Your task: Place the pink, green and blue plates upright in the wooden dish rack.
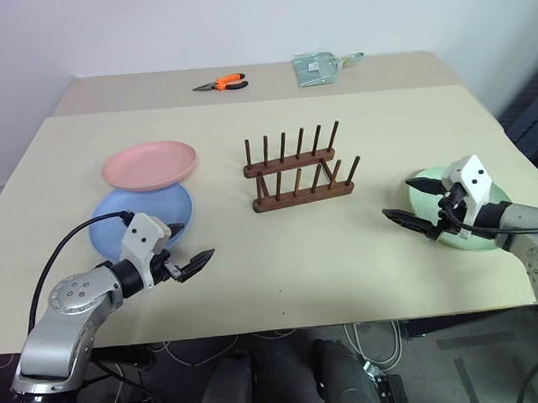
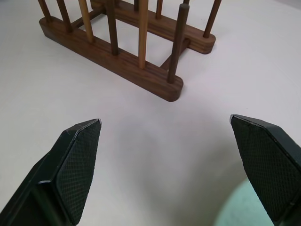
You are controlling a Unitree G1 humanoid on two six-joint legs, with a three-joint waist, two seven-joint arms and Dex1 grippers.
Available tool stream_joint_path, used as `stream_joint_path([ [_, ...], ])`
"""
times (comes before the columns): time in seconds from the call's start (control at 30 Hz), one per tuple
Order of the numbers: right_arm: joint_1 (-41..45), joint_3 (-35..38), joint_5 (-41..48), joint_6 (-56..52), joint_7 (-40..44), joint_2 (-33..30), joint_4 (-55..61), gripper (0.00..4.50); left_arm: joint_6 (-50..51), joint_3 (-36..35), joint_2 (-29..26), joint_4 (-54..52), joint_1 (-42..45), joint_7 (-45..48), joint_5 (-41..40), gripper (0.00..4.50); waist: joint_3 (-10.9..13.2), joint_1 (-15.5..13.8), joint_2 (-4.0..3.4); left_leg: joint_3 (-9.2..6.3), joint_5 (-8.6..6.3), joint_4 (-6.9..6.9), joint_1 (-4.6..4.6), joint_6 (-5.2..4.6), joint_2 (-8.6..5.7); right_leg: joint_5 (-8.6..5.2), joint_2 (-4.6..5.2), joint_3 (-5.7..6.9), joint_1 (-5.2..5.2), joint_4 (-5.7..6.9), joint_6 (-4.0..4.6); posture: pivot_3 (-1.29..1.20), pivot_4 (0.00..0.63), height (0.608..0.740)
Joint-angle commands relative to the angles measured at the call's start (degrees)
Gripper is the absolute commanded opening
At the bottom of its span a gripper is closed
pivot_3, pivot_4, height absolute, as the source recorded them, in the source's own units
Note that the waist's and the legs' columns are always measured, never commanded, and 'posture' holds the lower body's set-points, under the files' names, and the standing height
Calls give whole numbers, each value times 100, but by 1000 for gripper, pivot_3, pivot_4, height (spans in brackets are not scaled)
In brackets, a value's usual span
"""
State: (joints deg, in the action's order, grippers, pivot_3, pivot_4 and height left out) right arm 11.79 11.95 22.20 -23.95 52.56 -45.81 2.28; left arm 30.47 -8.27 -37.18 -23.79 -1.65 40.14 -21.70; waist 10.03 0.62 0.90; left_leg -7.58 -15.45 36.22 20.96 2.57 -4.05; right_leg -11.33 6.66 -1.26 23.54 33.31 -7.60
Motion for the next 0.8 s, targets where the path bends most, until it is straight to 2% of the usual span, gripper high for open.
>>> stream_joint_path([
  [0.03, 165, -16, -66, 193, -81, 64, 44, 4500, -34, 71, 10, -169, 178, -104, 43, 4425, 0, -3, 0, 0, 0, 0, 0, 0, 0, 0, 0, 0, 0, 0, 0, 0, 150, 740],
  [0.27, 422, -192, 4, 22, -68, 141, 125, 4500, -190, 297, 112, 62, 511, -185, 171, 4425, 0, -5, 1, 0, 0, -1, 0, 0, -1, 7, 0, 0, 0, 0, 9, 0, 150, 740],
  [0.37, 354, -302, -12, -35, -123, 206, 364, 4500, -355, 820, 186, 694, 1143, -65, 509, 4425, 0, -33, 1, -2, 0, 4, 0, 0, -3, 7, 0, 2, -2, 2, 9, 0, 150, 740],
  [0.6, -335, -317, 70, -276, -570, 515, 1412, 4500, -1027, 2102, 713, 3043, 3032, 828, 1197, 4425, -1, -111, 2, -3, 0, 3, 0, -1, -7, 15, 0, 3, -3, -1, -14, 0, 150, 740],
  [0.8, -1172, -121, 113, -471, -1096, 780, 2337, 4500, -1906, 2535, 1528, 5385, 4328, 1331, 1615, 4425, -2, -141, 7, -9, 0, 13, 13, -1, -11, 16, 2, 8, -1, -2, -16, 0, 150, 740],
])
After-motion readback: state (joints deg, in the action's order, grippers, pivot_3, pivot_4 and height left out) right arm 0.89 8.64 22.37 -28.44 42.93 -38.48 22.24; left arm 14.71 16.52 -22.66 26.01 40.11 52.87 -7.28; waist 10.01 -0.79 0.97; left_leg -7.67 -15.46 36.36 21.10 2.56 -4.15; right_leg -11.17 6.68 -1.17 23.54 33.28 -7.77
